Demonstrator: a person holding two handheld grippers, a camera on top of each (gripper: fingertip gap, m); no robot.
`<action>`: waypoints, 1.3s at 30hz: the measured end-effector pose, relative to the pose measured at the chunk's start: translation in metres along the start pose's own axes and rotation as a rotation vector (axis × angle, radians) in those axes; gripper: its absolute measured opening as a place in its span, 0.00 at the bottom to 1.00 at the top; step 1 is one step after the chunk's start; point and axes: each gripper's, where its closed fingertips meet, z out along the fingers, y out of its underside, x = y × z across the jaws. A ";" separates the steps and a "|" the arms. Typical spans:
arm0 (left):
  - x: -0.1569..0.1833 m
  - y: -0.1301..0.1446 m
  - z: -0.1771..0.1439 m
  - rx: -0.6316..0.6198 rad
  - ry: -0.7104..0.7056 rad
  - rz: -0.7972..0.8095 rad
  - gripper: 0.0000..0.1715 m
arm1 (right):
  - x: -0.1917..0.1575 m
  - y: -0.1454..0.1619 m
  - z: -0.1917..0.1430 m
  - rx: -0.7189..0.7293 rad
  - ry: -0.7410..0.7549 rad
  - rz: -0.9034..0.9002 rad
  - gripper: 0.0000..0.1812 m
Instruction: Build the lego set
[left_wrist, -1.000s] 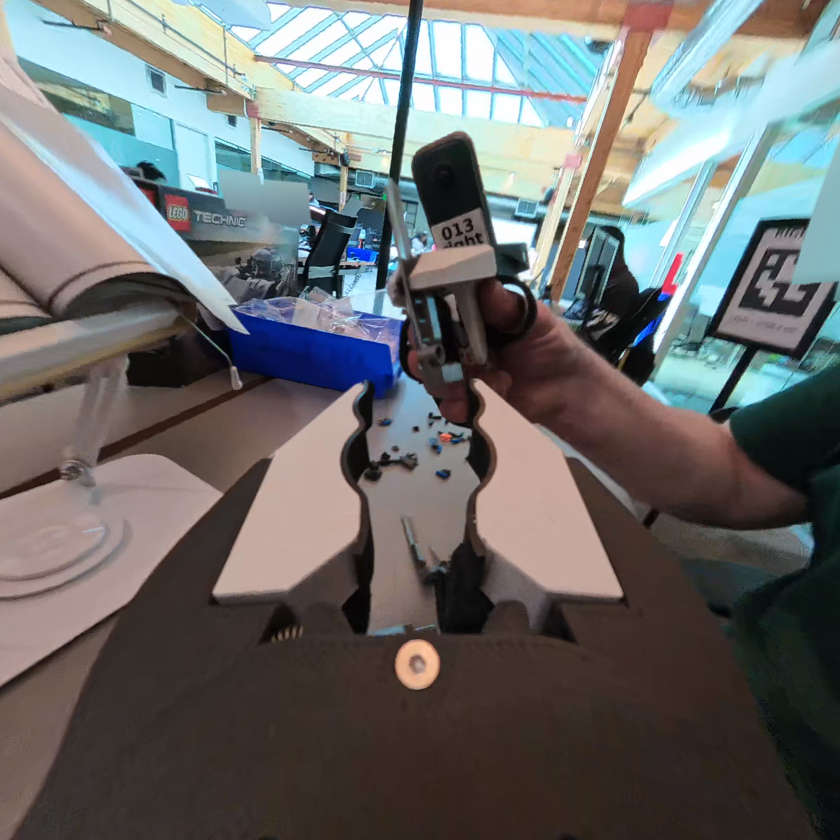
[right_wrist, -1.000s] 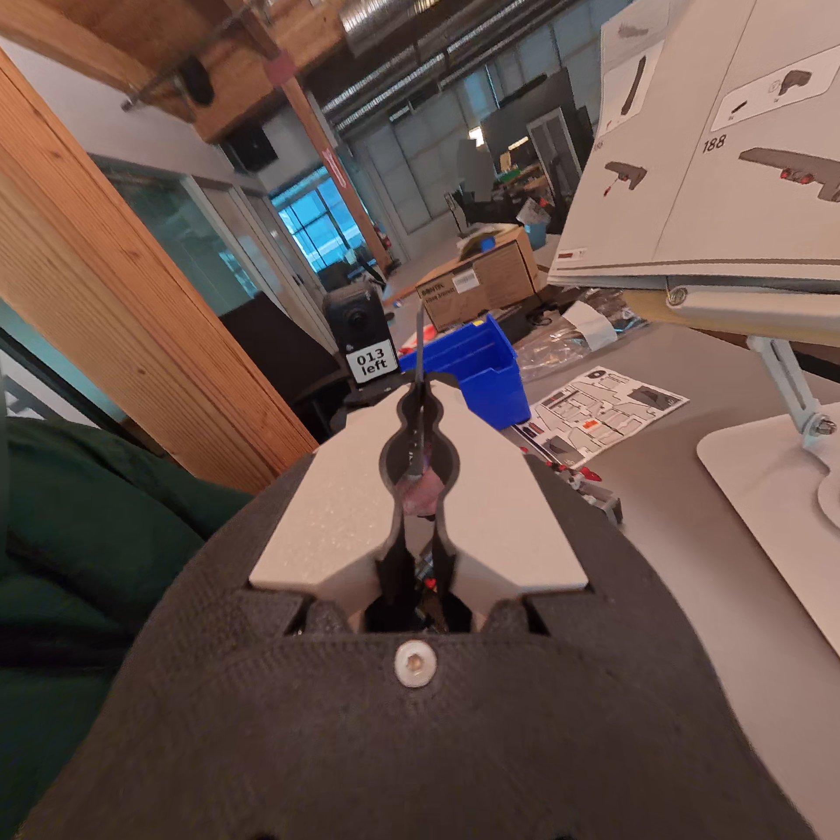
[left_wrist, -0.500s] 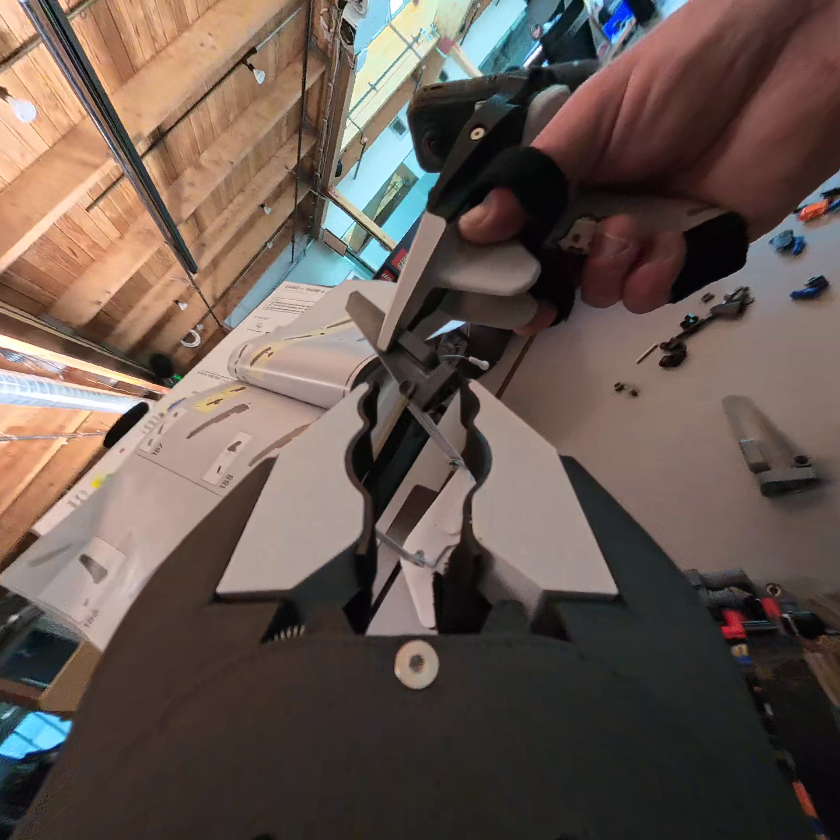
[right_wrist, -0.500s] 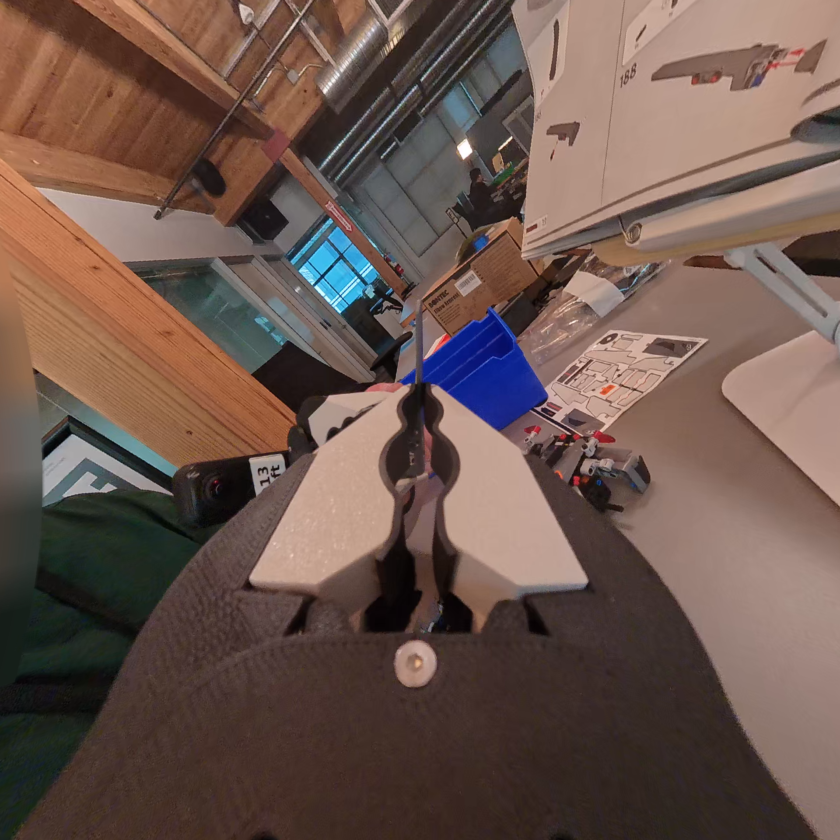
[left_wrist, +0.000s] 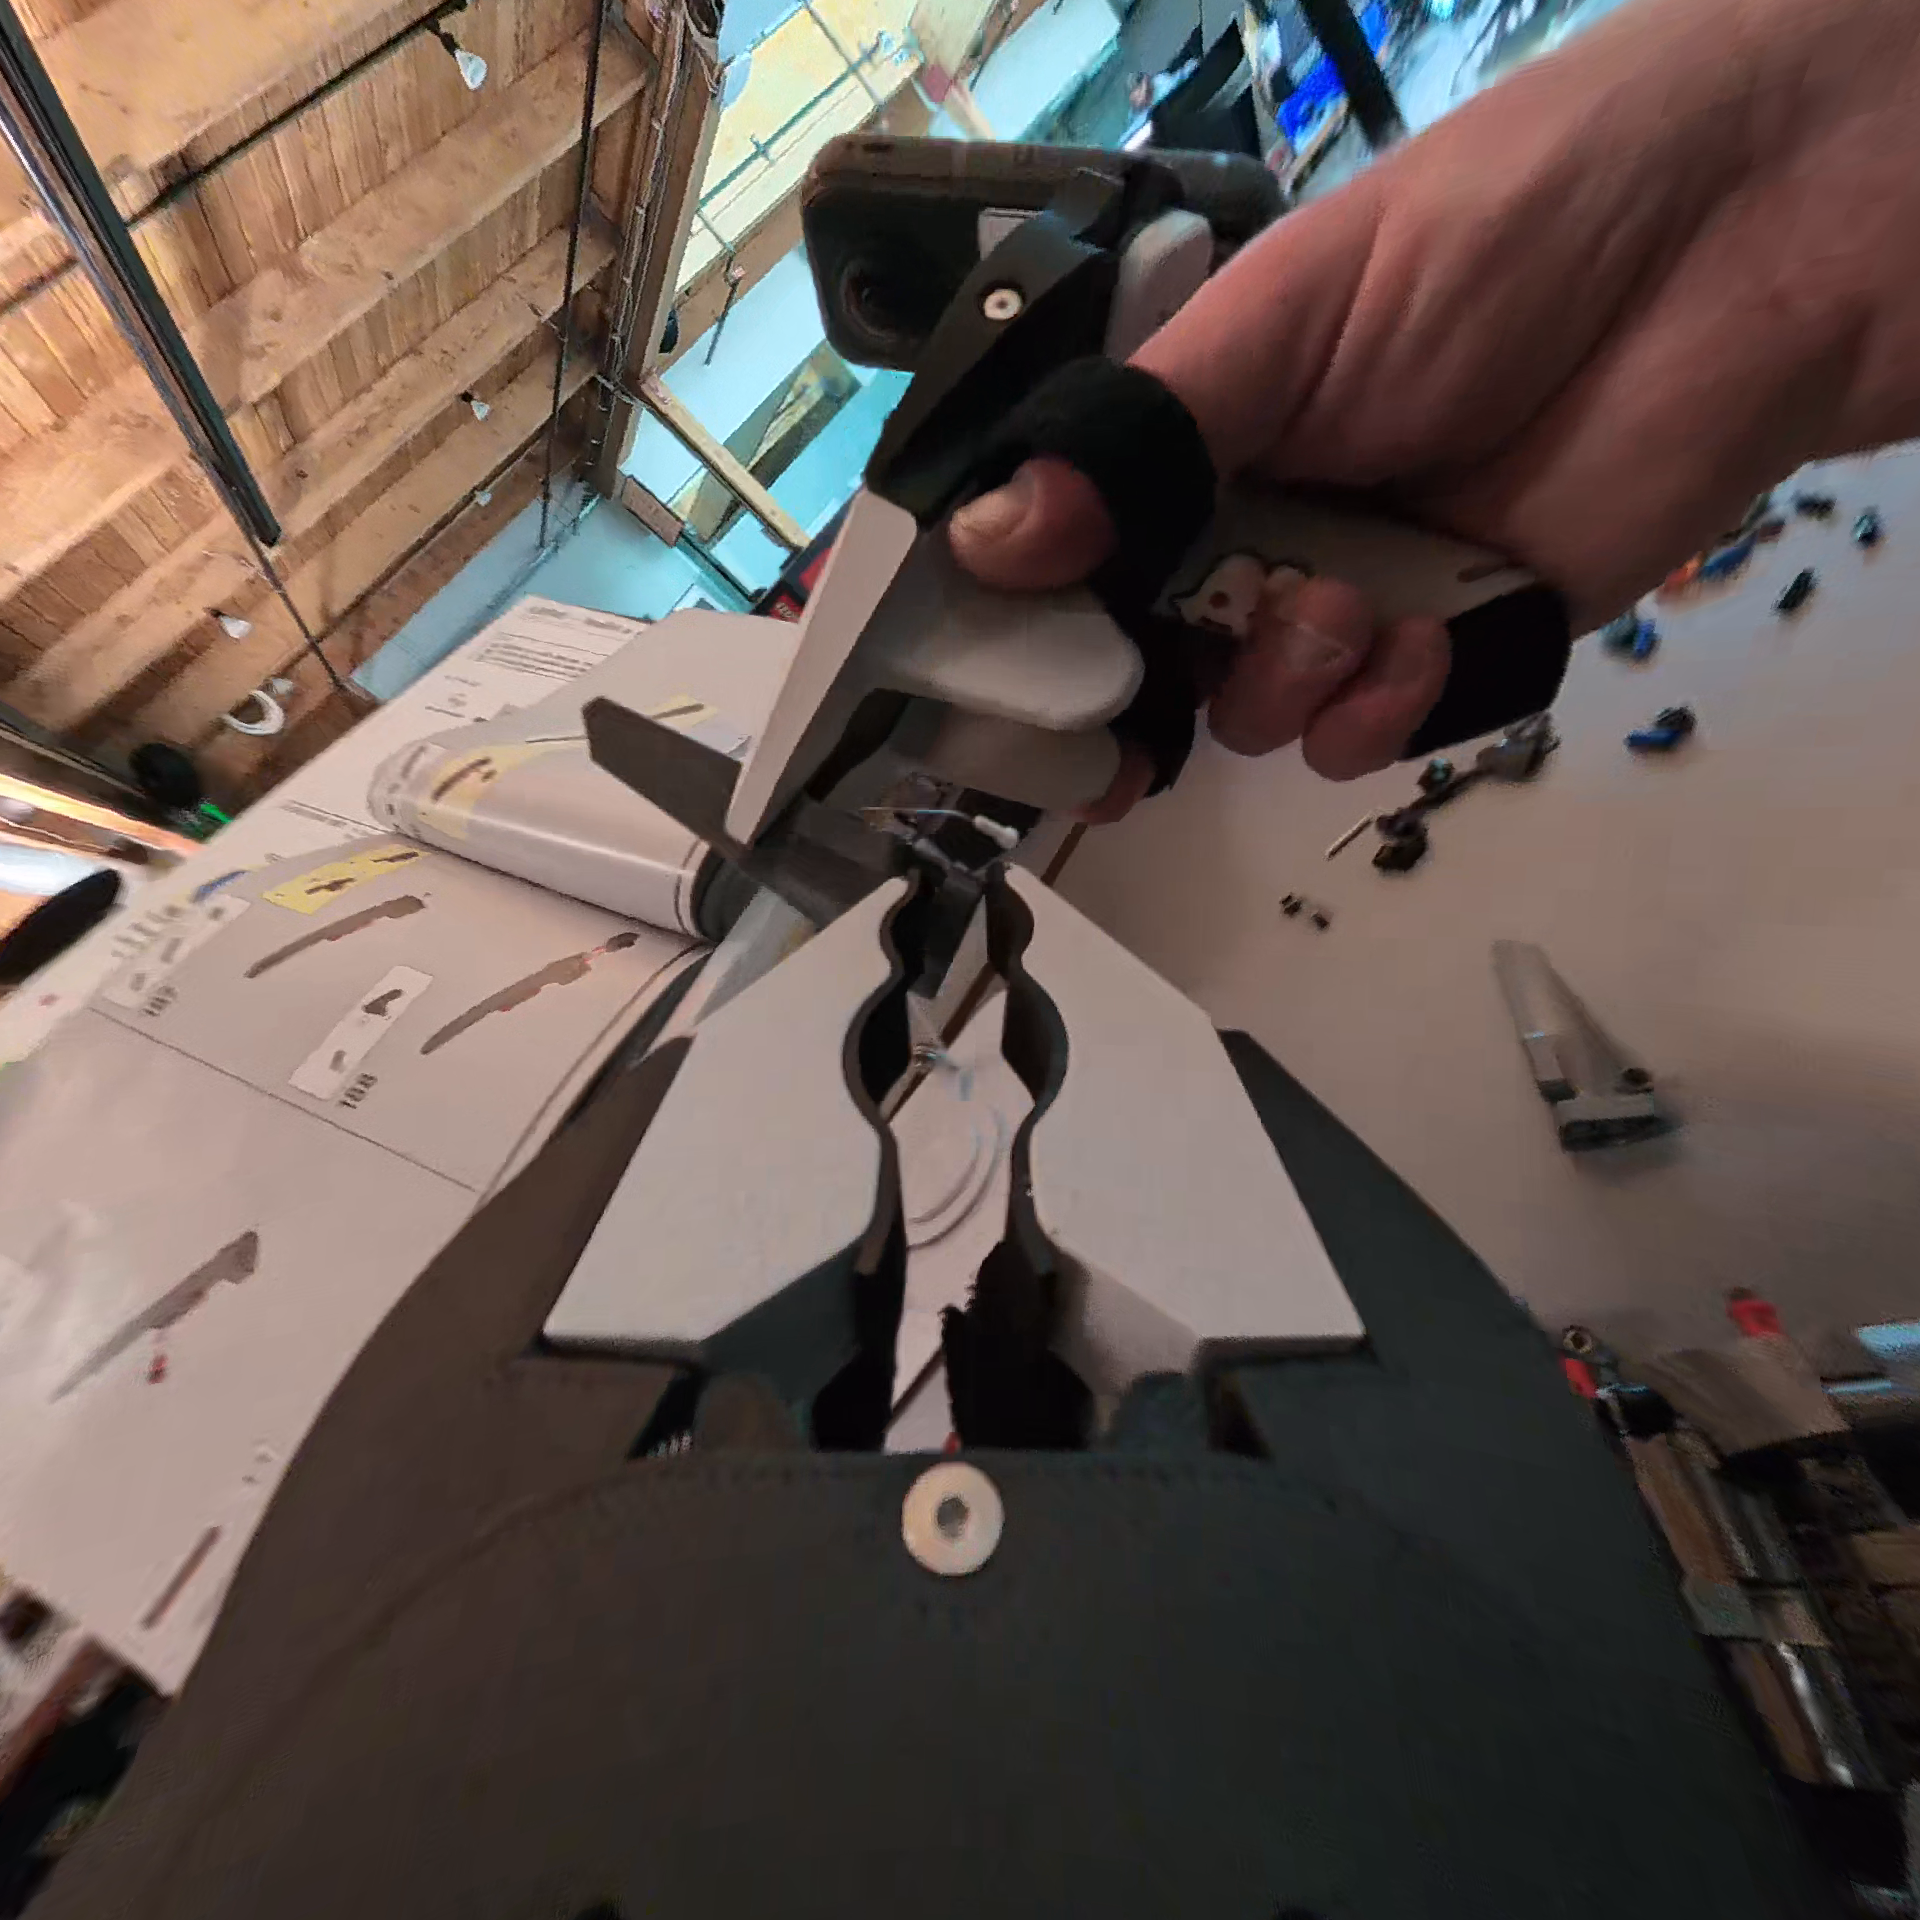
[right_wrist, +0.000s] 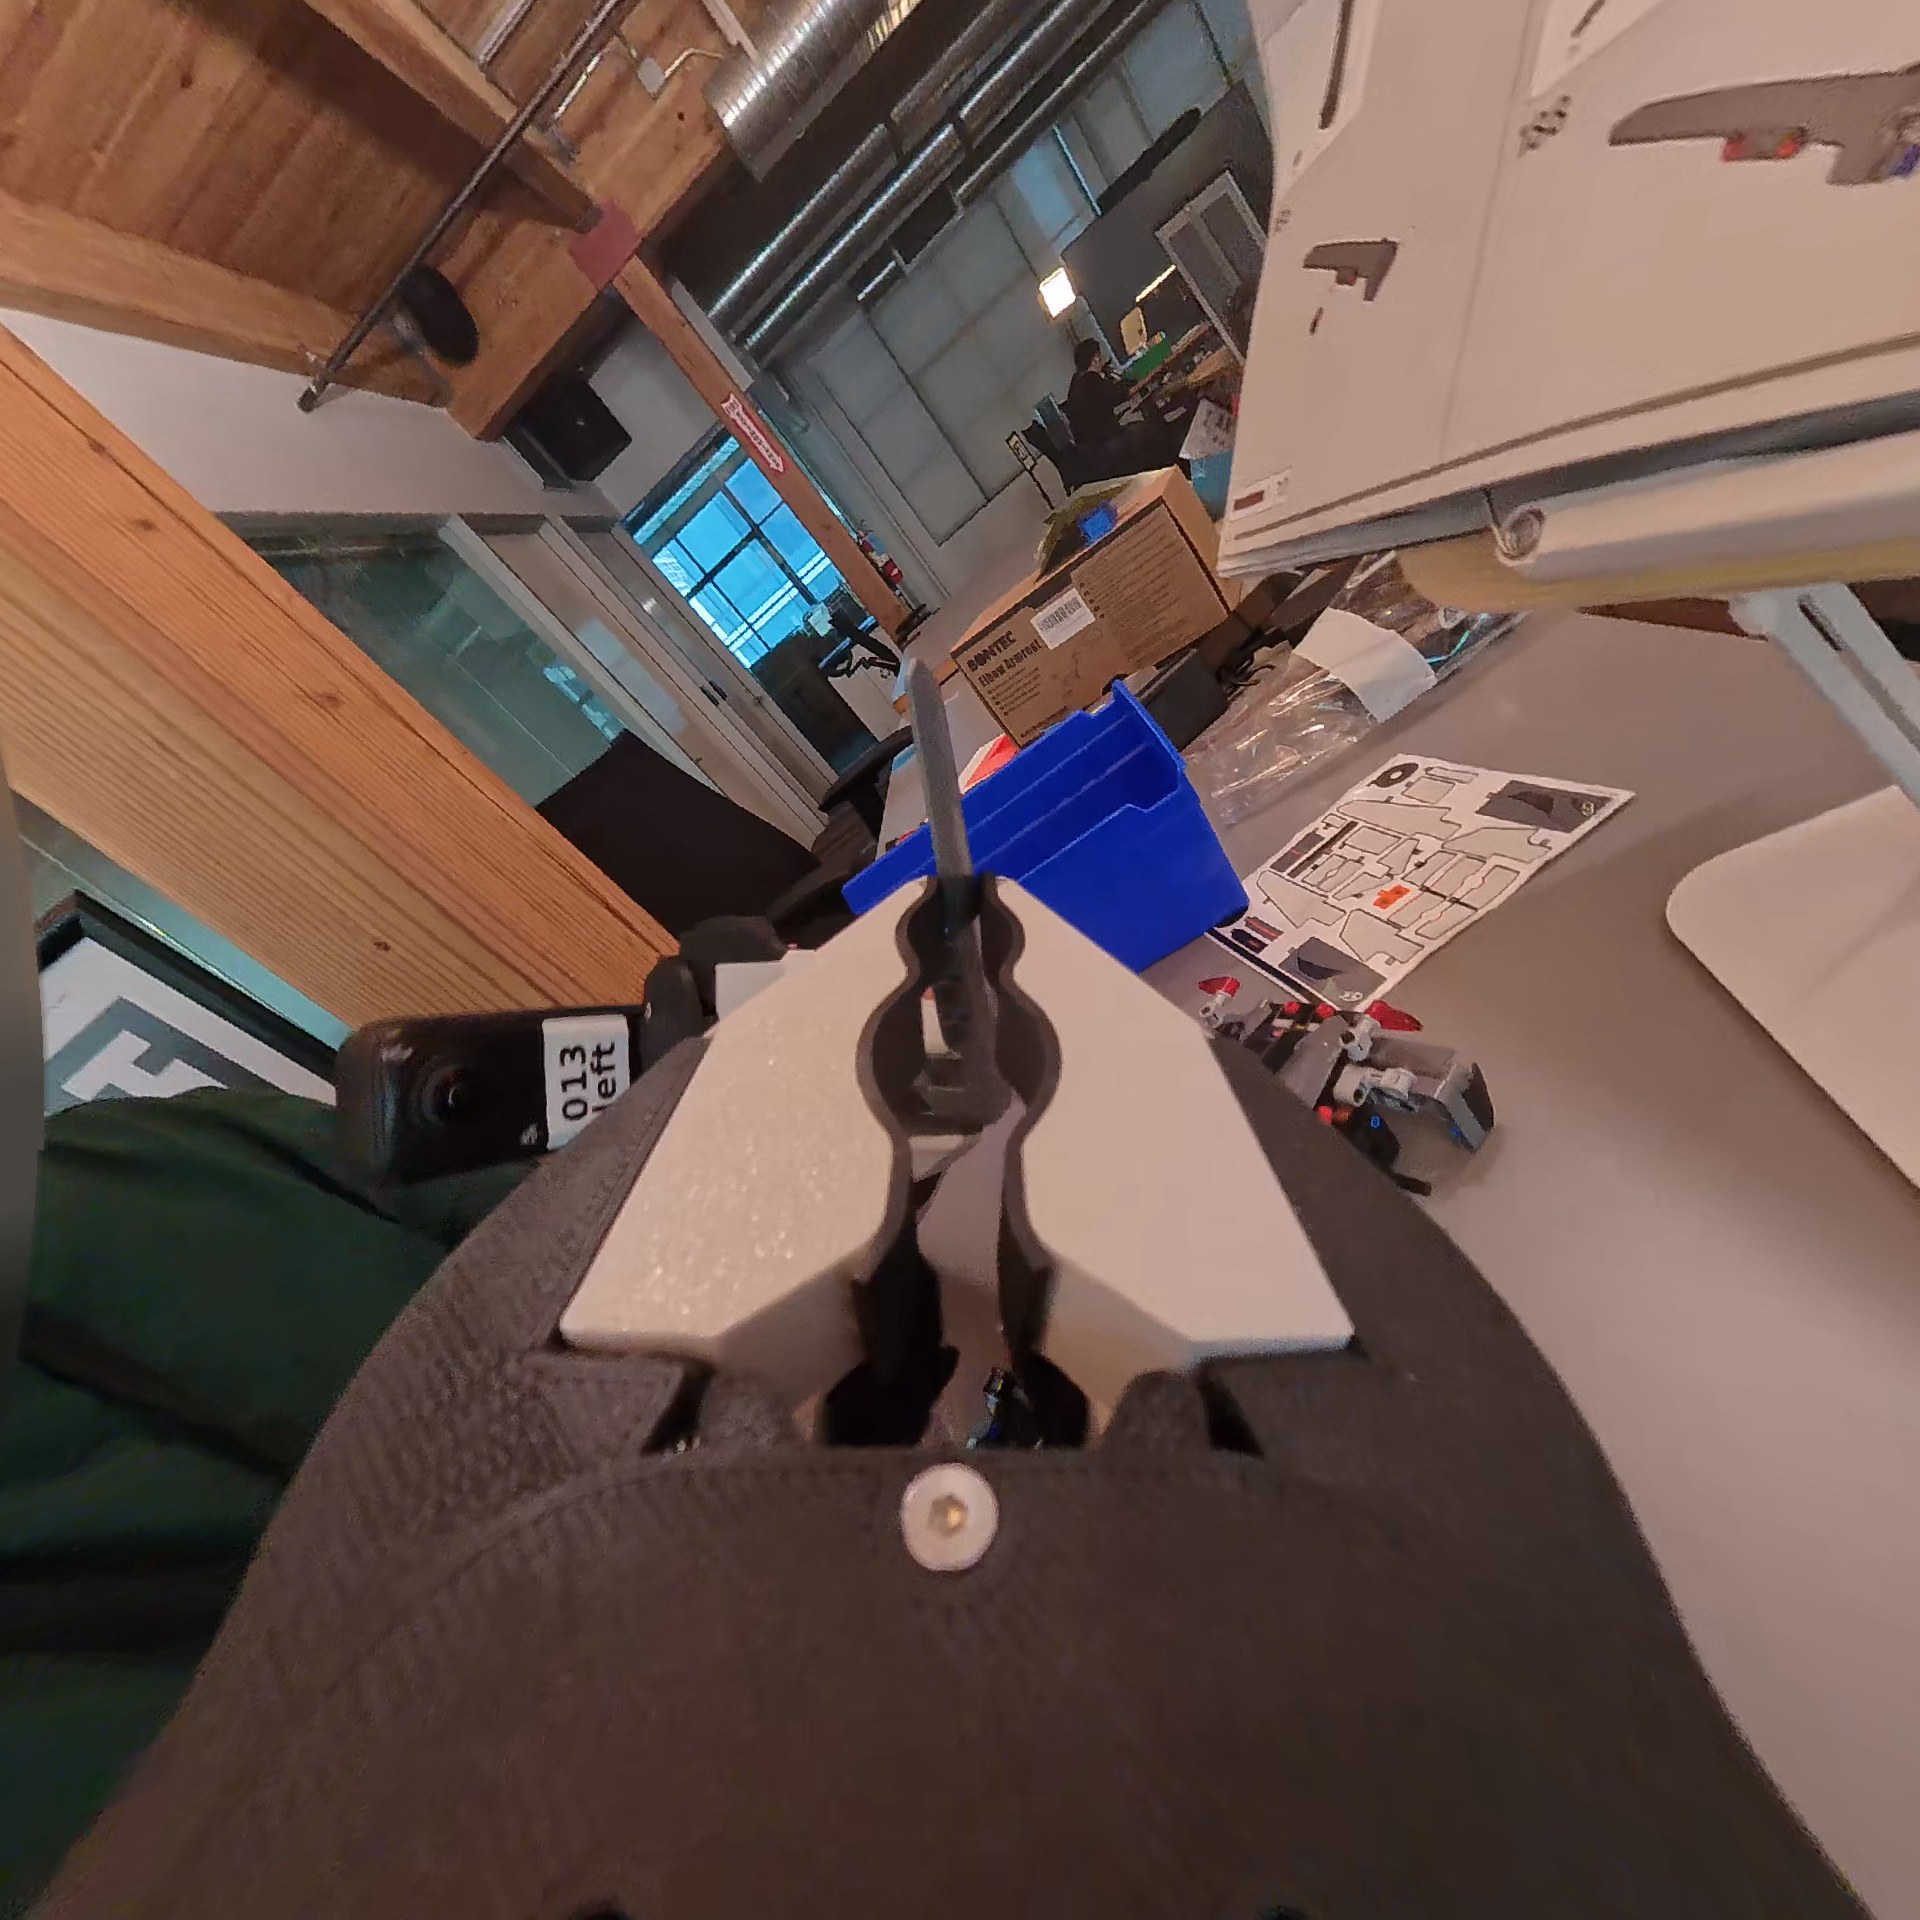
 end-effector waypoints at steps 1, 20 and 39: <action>-0.003 -0.001 -0.002 0.017 0.006 -0.054 0.05 | -0.003 -0.002 0.002 0.004 -0.003 -0.015 0.05; -0.058 -0.025 -0.037 0.609 0.408 -1.307 0.03 | -0.022 0.010 0.028 -0.170 0.794 -1.286 0.29; -0.062 -0.026 -0.043 0.688 0.502 -1.446 0.05 | -0.024 0.004 0.035 -0.078 0.768 -1.232 0.14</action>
